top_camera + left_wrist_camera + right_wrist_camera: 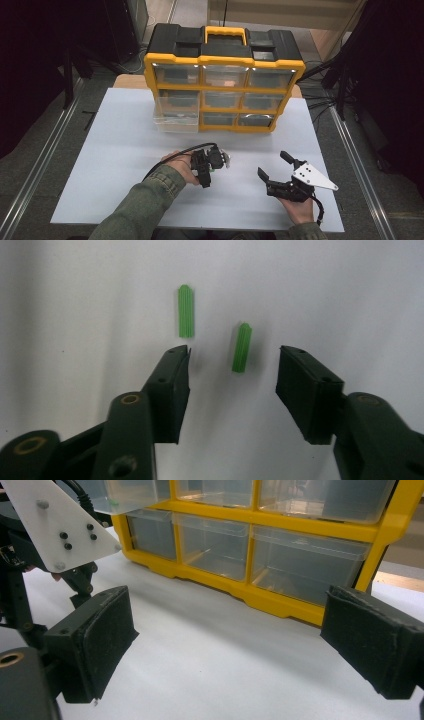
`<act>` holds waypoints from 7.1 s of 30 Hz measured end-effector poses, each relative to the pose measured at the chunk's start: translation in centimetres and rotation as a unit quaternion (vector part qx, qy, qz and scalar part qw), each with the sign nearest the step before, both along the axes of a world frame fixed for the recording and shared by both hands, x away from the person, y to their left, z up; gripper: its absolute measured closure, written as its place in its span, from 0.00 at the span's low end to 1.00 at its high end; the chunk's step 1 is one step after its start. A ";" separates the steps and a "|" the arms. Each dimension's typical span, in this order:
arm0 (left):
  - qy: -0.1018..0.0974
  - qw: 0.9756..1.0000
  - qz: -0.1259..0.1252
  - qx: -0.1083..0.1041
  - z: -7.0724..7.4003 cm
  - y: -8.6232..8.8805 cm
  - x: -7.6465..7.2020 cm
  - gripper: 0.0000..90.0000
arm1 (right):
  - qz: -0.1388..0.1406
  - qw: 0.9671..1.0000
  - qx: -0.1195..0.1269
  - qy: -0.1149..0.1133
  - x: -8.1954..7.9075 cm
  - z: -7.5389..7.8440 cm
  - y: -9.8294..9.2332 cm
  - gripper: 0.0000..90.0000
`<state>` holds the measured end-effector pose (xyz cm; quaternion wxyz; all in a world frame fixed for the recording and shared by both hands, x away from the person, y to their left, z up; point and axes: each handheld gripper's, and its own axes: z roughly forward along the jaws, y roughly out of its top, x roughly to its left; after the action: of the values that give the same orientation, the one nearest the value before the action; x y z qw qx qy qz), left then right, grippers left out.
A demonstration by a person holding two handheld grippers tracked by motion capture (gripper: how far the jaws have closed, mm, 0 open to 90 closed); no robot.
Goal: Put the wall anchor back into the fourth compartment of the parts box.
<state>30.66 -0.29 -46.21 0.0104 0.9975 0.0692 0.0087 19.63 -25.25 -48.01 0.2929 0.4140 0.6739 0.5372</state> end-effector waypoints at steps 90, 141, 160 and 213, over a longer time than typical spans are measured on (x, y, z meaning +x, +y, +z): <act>-0.104 0.990 0.061 -0.074 19.3 3.2 4.2 0.41 | -0.001 1.000 0.005 0.004 -0.1 0.0 0.0 0.08; -0.042 0.998 0.027 -0.024 2.5 -1.1 1.7 0.42 | 0.004 1.000 0.001 0.002 -0.1 0.0 0.0 0.08; -0.023 1.000 0.018 -0.004 -0.8 -1.5 2.5 0.61 | 0.009 1.000 0.002 0.005 -0.1 0.0 0.1 0.08; -0.040 0.998 -0.016 -0.039 6.7 -0.6 0.4 0.93 | 0.011 1.000 0.000 0.008 -0.1 0.0 0.1 0.08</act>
<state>31.07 -0.86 -39.48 0.0520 0.9961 0.0536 0.0459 19.56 -25.20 -48.05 0.2816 0.4106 0.6811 0.5369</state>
